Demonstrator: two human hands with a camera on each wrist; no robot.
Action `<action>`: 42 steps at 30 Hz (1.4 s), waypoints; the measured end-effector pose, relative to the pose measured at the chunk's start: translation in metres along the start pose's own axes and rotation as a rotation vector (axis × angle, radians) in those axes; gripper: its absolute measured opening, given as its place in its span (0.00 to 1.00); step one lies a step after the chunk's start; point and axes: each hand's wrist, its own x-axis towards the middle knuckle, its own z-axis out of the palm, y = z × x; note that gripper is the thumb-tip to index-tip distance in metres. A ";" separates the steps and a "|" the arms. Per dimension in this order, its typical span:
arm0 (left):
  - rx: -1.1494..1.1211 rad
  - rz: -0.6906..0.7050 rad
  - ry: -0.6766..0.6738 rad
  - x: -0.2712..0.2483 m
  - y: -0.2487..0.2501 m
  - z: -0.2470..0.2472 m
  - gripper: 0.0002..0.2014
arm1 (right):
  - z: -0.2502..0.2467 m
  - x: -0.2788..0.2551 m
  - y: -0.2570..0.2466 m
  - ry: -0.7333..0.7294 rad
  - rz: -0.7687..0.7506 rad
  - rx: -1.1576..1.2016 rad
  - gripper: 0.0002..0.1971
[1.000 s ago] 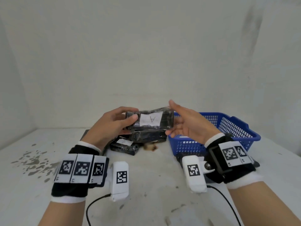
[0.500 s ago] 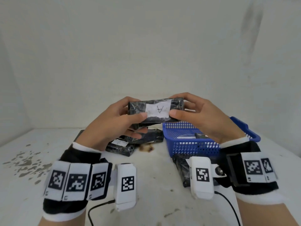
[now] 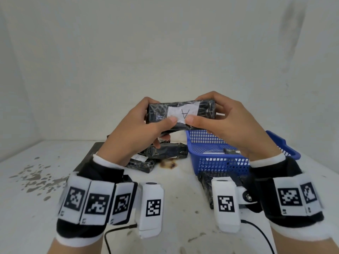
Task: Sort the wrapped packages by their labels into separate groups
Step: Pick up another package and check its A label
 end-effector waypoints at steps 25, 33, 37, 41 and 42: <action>-0.069 0.066 0.059 0.000 0.003 -0.004 0.06 | -0.002 -0.004 -0.008 0.035 0.020 0.099 0.06; 0.042 0.123 0.136 -0.003 0.004 0.002 0.13 | 0.003 -0.005 -0.012 0.061 -0.044 0.092 0.10; 0.042 0.118 0.119 -0.006 0.009 0.004 0.17 | 0.004 -0.006 -0.013 0.041 -0.054 0.114 0.13; -0.091 0.056 0.119 -0.005 0.011 0.005 0.13 | 0.005 -0.005 -0.013 0.027 -0.077 0.161 0.13; -0.126 0.042 0.140 -0.003 0.010 0.003 0.19 | 0.005 -0.004 -0.012 0.024 -0.077 0.186 0.18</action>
